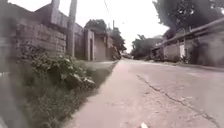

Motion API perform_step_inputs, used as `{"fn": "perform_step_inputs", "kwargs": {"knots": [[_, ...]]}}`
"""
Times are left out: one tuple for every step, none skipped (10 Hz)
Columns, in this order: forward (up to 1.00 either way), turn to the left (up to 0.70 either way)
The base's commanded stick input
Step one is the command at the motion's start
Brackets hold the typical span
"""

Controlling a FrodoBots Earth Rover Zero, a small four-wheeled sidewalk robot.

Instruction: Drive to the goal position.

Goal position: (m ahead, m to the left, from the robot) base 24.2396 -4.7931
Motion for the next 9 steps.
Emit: {"fn": "perform_step_inputs", "kwargs": {"knots": [[0.7, -0.3], [0.7, 0.0], [0.7, 0.0], [0.7, 0.0], [0.7, 0.0], [0.7, 0.0], [0.7, 0.0], [0.7, 0.0], [0.7, 0.0]]}}
